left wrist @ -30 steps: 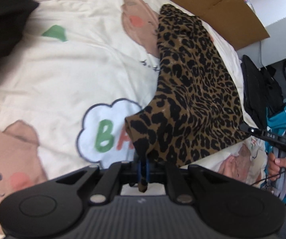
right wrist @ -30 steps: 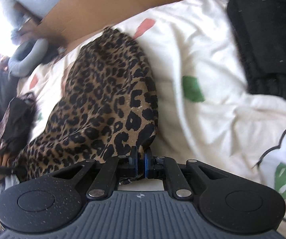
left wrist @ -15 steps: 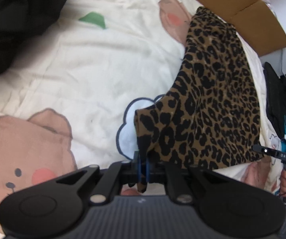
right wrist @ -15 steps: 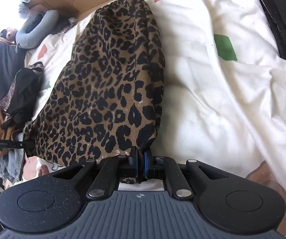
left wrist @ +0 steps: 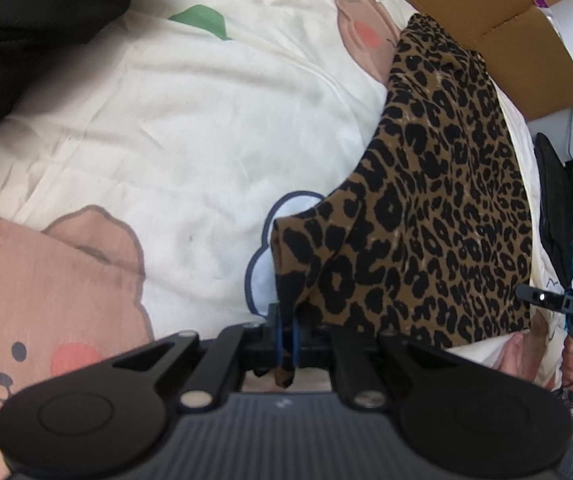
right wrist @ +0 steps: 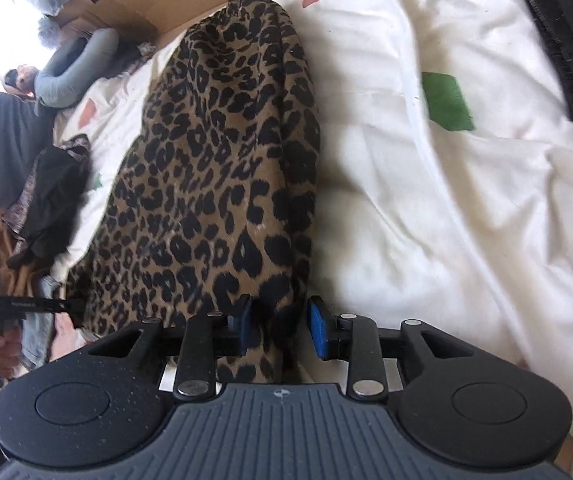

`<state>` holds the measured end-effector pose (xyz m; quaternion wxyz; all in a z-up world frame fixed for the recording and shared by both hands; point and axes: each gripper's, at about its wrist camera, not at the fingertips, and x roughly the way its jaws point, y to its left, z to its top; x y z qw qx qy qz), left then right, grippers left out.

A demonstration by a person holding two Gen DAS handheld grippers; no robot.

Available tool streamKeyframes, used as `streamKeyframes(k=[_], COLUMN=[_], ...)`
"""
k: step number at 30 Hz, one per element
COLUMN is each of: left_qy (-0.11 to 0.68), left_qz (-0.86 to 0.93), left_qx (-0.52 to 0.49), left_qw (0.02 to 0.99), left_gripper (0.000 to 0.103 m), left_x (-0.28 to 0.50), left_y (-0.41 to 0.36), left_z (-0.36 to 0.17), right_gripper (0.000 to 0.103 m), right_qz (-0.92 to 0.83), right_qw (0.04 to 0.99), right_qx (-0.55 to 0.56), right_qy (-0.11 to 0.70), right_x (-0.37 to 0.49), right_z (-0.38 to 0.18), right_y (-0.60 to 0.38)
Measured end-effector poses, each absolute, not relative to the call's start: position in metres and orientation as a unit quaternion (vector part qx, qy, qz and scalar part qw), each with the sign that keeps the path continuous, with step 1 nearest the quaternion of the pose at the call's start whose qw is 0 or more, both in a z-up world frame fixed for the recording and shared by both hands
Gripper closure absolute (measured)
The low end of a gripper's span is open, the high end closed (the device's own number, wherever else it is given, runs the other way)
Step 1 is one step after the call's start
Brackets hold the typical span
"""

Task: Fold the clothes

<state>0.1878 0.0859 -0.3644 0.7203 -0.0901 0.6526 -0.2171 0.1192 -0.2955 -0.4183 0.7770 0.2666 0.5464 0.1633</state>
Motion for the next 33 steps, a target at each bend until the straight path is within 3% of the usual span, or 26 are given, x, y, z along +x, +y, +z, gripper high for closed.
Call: streamKeyframes(k=[6,9,10,20,33], left_qy=[0.652,0.65,0.649,0.634,0.654], left_qz=[-0.211,-0.215,-0.218,-0.222,-0.207], left_qx=[-0.105,-0.112,-0.112,-0.114,-0.124], left_qw=[0.721,0.72,0.72,0.732,0.717], left_gripper=[0.098,0.098,0.098,0.098,0.097], left_x=[0.189,0.187,0.186,0.192,0.194], left_y=[0.088,0.091,0.093,0.118,0.114], left_z=[-0.367,-0.361,-0.358,-0.322,-0.364], right_gripper=[0.063,0.099,0.1,0.102,0.102], right_qz=[0.194,0.208,0.212,0.256,0.227], right_qw=[0.744,0.737,0.737,0.708,0.696], right_qx=[0.338,0.323,0.31,0.316,0.323], right_qy=[0.543,0.557,0.562,0.577,0.6], right_x=[0.125,0.124,0.123,0.11,0.103], right_z=[-0.436,-0.434,-0.432,-0.417,-0.442], right_y=[-0.303,-0.298,-0.295,-0.279,-0.285])
